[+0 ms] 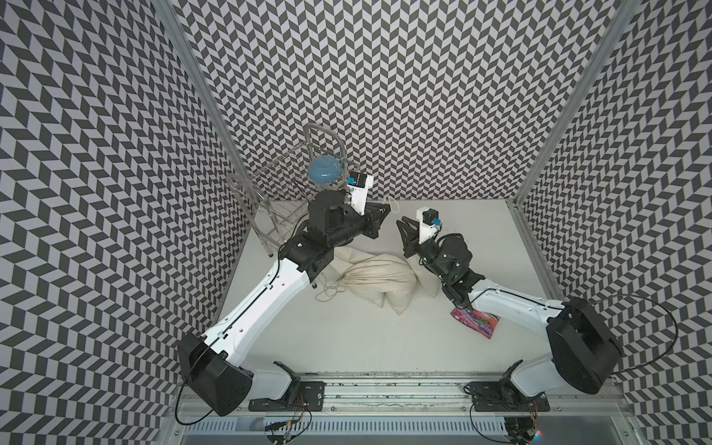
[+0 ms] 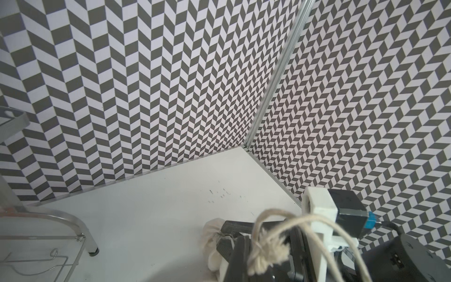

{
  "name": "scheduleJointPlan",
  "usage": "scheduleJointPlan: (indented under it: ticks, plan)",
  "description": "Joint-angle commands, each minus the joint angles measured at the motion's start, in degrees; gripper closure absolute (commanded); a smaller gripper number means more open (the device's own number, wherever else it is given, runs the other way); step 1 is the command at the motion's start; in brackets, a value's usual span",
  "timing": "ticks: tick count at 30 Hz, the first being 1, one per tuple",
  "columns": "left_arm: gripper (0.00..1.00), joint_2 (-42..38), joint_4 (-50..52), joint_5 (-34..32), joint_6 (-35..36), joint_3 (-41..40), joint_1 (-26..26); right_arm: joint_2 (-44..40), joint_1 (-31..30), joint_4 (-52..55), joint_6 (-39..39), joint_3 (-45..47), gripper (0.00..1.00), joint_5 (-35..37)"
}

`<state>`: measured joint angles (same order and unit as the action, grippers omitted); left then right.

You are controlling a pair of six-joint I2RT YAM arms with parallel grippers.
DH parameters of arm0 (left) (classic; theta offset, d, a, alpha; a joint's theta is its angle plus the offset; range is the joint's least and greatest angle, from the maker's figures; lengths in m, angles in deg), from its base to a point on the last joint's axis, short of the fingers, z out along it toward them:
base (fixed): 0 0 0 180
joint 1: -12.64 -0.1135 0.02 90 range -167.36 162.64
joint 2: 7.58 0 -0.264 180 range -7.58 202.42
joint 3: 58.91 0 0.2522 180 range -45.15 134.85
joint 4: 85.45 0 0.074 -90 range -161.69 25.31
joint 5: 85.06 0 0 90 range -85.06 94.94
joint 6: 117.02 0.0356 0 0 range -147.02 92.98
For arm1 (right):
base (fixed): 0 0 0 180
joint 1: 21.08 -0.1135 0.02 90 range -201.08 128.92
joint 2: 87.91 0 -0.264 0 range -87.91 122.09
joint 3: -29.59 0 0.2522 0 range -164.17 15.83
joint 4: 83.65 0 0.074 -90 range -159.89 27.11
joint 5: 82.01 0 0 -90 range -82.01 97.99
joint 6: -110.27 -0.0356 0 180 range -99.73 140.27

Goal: Close the soil bag
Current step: Frap the soil bag at the center of the board.

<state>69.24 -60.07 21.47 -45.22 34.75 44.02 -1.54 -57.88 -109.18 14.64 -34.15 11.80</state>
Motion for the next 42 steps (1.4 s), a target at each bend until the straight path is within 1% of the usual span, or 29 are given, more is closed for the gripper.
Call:
scheduleJointPlan:
  ticks: [1, 5, 8, 11, 15, 18, 21, 24, 25, 28, 30, 32, 35, 39, 41, 42]
  plan:
    - [1.0, -9.9, -16.9, 1.5, -1.7, 12.2, -3.0, 3.7, 6.2, 26.8, -1.7, 2.7, 0.79, 18.5]
    - [1.0, -9.6, -16.6, 2.6, -3.2, 13.3, -4.8, 0.2, 6.4, 28.3, -1.3, 1.8, 0.78, 20.1]
    - [1.0, -10.7, -17.6, 2.6, -4.4, 11.8, -5.9, 0.2, 7.2, 28.2, -1.8, 2.3, 0.74, 20.7]
    - [1.0, -12.2, -18.8, 2.5, -4.9, 9.4, -7.2, 2.8, 9.1, 30.4, -3.7, 2.2, 0.73, 17.9]
    - [1.0, -14.4, -20.0, 0.7, -7.0, 5.7, -8.9, 4.2, 10.2, 29.8, -5.5, 3.8, 0.71, 13.8]
    - [1.0, -15.4, -21.6, 0.6, -8.4, 3.1, -10.2, 5.4, 10.4, 30.0, -5.5, 3.7, 0.71, 13.6]
    - [1.0, -15.6, -22.0, 0.7, -8.9, 1.3, -10.9, 5.7, 11.2, 29.4, -5.5, 3.8, 0.74, 12.9]
    - [1.0, -15.9, -23.4, 1.3, -10.1, -2.4, -11.0, 5.8, 11.9, 29.1, -4.9, 3.1, 0.74, 11.7]
    - [1.0, -15.8, -24.6, 2.8, -10.8, -4.5, -10.9, 5.5, 11.8, 28.8, -3.5, 2.7, 0.73, 10.4]
    - [1.0, -14.4, -28.3, 6.7, -12.9, -8.5, -10.2, 3.5, 11.8, 26.2, -0.4, 2.7, 0.61, 4.7]
    - [1.0, -13.0, -30.4, 6.2, -14.3, -11.3, -8.3, 1.3, 11.7, 25.3, 0.1, 2.7, 0.56, 1.8]
    - [1.0, -11.8, -33.5, 5.9, -15.3, -13.6, -6.3, -1.6, 11.2, 23.6, 0.1, 3.8, 0.49, -1.4]
    - [1.0, -9.9, -34.4, 5.4, -15.5, -13.5, -3.7, -7.4, 9.7, 21.4, 0.6, 5.1, 0.35, -5.0]
    - [1.0, -8.5, -34.0, 3.4, -14.6, -11.8, -0.3, -14.6, 4.5, 19.9, 1.1, 5.9, 0.23, -3.0]
    - [1.0, -8.0, -33.5, 2.1, -14.1, -11.3, 1.0, -17.5, 1.3, 19.6, 0.9, 5.2, 0.17, 1.3]
    - [1.0, -7.6, -33.3, 1.8, -14.2, -11.1, 1.5, -18.4, -0.2, 19.4, 0.6, 4.6, 0.16, 3.1]
